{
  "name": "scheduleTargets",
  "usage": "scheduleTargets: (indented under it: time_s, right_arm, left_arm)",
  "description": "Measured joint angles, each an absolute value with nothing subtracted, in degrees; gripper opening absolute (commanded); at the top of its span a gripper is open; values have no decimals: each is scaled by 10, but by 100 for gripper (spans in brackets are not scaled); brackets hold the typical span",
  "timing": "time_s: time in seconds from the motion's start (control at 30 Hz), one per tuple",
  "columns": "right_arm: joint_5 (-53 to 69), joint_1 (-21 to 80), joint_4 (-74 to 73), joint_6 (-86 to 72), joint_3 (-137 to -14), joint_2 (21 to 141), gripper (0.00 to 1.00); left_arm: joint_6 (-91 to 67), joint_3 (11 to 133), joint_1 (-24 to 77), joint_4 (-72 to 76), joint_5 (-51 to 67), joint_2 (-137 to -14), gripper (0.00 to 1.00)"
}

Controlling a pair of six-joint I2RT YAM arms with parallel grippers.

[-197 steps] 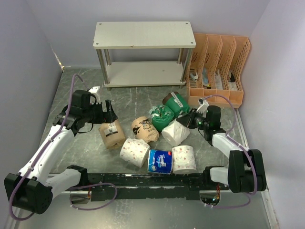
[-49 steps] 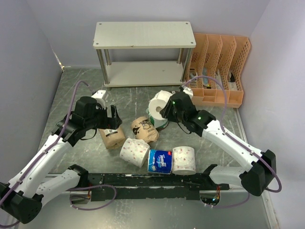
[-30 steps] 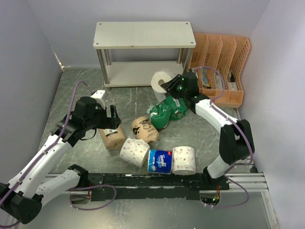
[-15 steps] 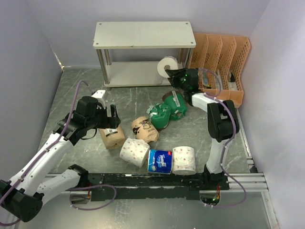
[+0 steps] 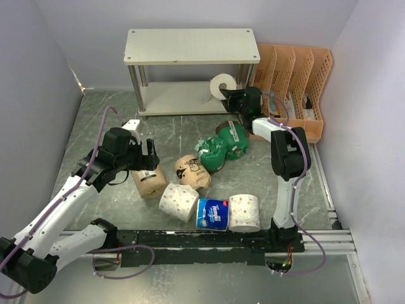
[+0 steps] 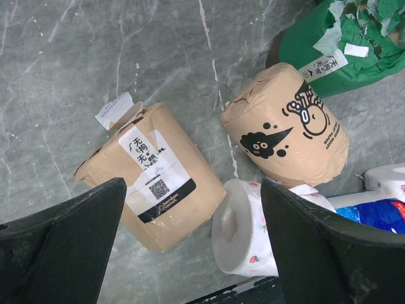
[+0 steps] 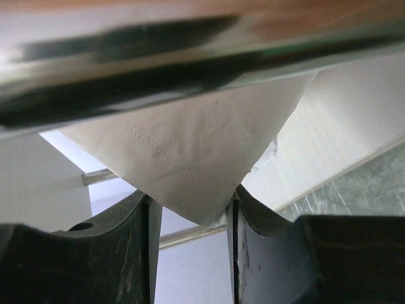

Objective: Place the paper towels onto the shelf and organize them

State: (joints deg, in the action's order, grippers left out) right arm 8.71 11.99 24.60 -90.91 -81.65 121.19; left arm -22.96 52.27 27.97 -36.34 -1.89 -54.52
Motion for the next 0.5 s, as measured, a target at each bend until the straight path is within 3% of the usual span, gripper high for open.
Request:
scheduleTargets:
  time_s: [0.2, 0.3, 0.5]
  right_arm:
    - [89, 106, 207, -908, -829, 1200, 0]
    - [91, 98, 204, -911, -828, 1199, 13]
    - [99, 87, 198, -920, -821, 1199, 30]
  left_arm:
    - [-230, 523, 280, -364, -20, -549, 99]
    - [-230, 523, 280, -364, -21, -550, 99]
    - [-230, 523, 280, -364, -22, -550, 99]
